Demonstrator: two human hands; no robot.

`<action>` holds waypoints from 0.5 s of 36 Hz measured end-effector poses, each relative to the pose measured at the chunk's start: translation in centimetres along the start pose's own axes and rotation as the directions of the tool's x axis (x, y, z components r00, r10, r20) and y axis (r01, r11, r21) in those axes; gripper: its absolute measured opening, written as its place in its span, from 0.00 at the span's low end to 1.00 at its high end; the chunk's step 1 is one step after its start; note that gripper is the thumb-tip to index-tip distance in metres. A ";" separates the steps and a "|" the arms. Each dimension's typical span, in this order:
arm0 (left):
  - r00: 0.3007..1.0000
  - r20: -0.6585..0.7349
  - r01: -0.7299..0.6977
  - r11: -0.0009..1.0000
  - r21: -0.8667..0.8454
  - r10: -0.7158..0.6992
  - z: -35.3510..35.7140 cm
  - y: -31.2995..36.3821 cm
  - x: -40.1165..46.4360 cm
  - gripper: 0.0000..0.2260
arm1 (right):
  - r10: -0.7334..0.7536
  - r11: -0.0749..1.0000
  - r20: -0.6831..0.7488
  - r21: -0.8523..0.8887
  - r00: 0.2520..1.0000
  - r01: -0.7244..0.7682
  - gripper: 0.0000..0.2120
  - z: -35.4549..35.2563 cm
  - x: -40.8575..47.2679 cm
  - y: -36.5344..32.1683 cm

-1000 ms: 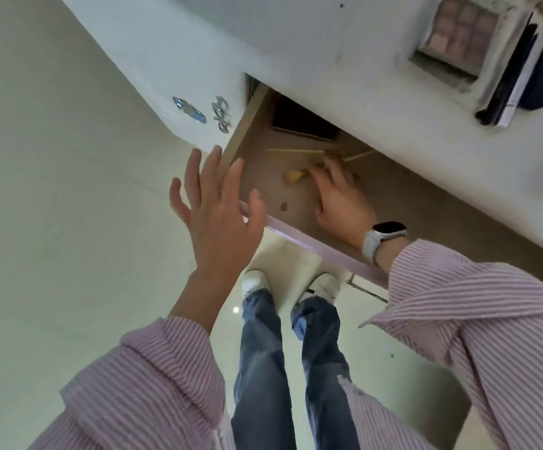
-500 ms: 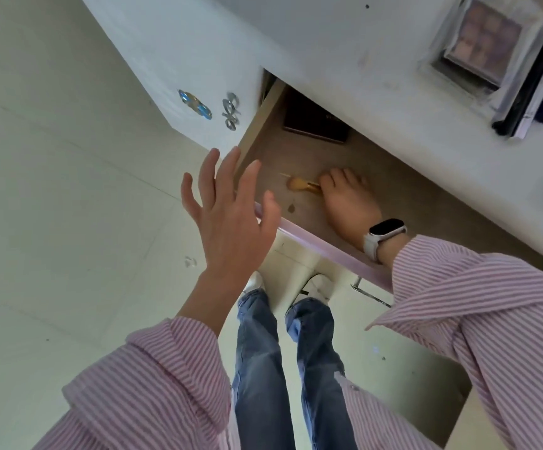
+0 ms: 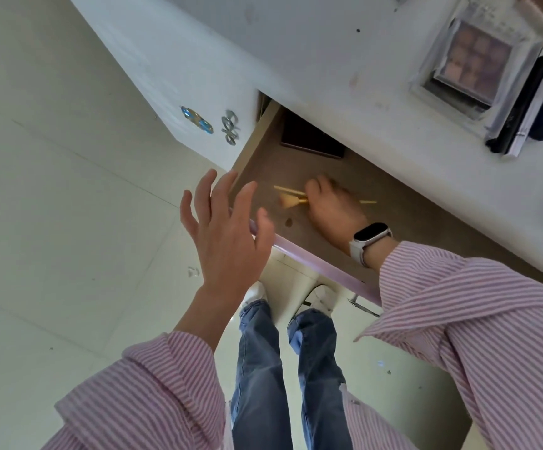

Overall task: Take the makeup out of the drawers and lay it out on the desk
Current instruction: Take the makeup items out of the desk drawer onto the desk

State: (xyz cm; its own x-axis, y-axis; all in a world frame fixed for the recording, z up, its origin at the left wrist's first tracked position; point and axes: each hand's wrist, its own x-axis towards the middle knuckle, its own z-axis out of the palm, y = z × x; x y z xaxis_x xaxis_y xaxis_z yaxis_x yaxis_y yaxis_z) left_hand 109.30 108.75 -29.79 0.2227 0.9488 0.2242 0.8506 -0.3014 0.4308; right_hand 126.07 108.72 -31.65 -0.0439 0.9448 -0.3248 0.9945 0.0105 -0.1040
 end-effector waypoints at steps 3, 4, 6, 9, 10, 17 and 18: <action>1.000 -0.001 -0.001 1.000 -0.016 0.001 0.1 0.0 0.0 0.13 | 0.048 0.998 0.115 -0.048 0.992 -0.042 0.15 -0.9 0.4 0.2; 1.000 0.001 0.001 1.000 -0.019 -0.001 0.0 0.0 0.0 0.13 | 0.092 0.996 0.112 -0.027 0.989 -0.089 0.19 -1.3 0.6 0.0; 1.000 0.005 0.003 1.000 -0.020 -0.003 0.0 0.0 0.0 0.14 | 0.138 0.990 0.067 -0.041 0.988 -0.136 0.27 -1.1 1.2 -0.1; 1.000 0.014 0.005 1.000 -0.022 -0.005 -0.1 0.0 0.0 0.14 | 0.163 0.986 0.080 -0.058 0.983 -0.159 0.31 -0.6 1.7 0.0; 1.000 0.017 0.005 1.000 -0.023 -0.005 -0.1 0.0 0.0 0.14 | 0.171 0.985 0.089 -0.049 0.981 -0.168 0.30 -0.6 1.6 0.0; 0.999 0.035 0.013 0.999 -0.032 -0.012 -0.2 0.0 0.0 0.14 | 0.091 0.995 0.151 -0.057 0.984 -0.083 0.26 -1.2 -0.9 -0.5; 0.999 0.038 0.014 0.999 -0.032 -0.013 -0.2 0.0 0.0 0.14 | 0.070 0.996 0.178 -0.068 0.982 -0.059 0.25 -1.2 -1.6 -0.6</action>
State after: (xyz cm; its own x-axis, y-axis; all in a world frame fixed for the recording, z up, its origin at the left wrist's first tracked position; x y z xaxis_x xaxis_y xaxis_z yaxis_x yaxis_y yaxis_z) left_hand 109.17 108.73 -29.60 0.2297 0.9554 0.1854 0.8381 -0.2910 0.4615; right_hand 125.69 107.64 -29.94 0.0101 0.8698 -0.4932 0.9995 -0.0234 -0.0207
